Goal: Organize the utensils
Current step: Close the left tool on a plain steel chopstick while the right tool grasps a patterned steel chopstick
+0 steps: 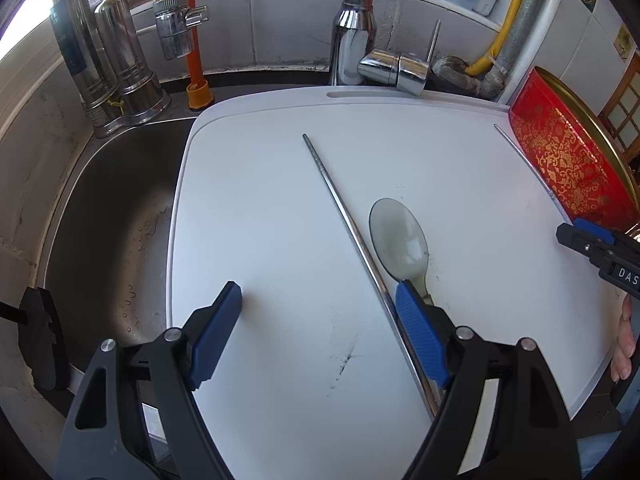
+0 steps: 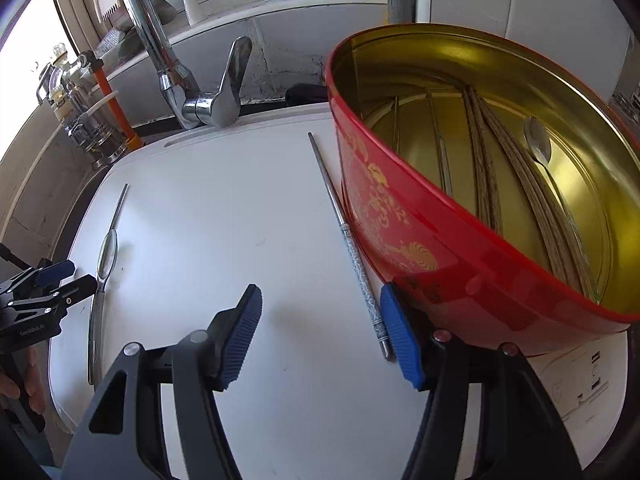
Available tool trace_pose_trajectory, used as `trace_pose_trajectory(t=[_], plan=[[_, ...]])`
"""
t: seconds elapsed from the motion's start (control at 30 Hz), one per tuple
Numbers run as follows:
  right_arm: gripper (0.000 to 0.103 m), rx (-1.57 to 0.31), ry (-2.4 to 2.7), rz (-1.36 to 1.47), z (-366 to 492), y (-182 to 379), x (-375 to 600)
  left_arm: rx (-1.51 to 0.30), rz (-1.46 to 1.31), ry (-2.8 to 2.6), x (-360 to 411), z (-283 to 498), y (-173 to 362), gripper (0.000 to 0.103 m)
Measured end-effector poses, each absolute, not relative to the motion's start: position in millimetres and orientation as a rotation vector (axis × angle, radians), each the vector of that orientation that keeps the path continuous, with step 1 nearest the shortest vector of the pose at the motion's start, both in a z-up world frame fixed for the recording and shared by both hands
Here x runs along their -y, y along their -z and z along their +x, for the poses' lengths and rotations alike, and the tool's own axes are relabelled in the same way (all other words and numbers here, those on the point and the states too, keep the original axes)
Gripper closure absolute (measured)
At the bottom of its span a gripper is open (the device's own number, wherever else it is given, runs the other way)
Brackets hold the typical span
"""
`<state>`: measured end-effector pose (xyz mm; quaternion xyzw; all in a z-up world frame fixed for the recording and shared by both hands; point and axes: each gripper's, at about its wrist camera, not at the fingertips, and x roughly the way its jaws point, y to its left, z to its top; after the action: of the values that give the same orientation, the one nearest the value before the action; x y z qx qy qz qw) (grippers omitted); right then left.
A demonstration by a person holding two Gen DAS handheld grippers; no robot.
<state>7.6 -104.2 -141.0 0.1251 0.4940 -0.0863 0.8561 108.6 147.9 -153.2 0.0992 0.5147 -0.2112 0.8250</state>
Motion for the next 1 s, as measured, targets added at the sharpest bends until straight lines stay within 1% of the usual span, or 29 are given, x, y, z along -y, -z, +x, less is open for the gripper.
trace_pose_trajectory(t=[0.17,0.23,0.27,0.3,0.33,0.37,0.53,0.83,1.0], plan=[[0.041,-1.038,0.176,0.237,10,142,101,-1.079,0.245,0.437,-144,107,155,0.025],[0.051,-1.039,0.182,0.216,11,142,98,-1.063,0.234,0.433,-145,106,153,0.039],[0.068,-1.041,0.186,0.201,12,142,96,-1.053,0.227,0.432,-147,106,151,0.061],[0.092,-1.047,0.186,0.187,13,142,94,-1.051,0.219,0.431,-148,106,150,0.086],[0.096,-1.060,0.176,0.185,13,142,93,-1.059,0.203,0.430,-150,108,149,0.095],[0.097,-1.070,0.170,0.188,14,141,92,-1.069,0.179,0.433,-153,110,149,0.098],[0.098,-1.082,0.164,0.202,9,138,89,-1.089,0.080,0.404,-167,110,148,0.098],[0.098,-1.008,0.072,0.171,-12,98,65,-1.054,0.039,0.409,-175,93,122,0.098],[0.097,-0.943,0.041,0.162,-27,72,60,-0.993,0.049,0.437,-166,75,93,0.098]])
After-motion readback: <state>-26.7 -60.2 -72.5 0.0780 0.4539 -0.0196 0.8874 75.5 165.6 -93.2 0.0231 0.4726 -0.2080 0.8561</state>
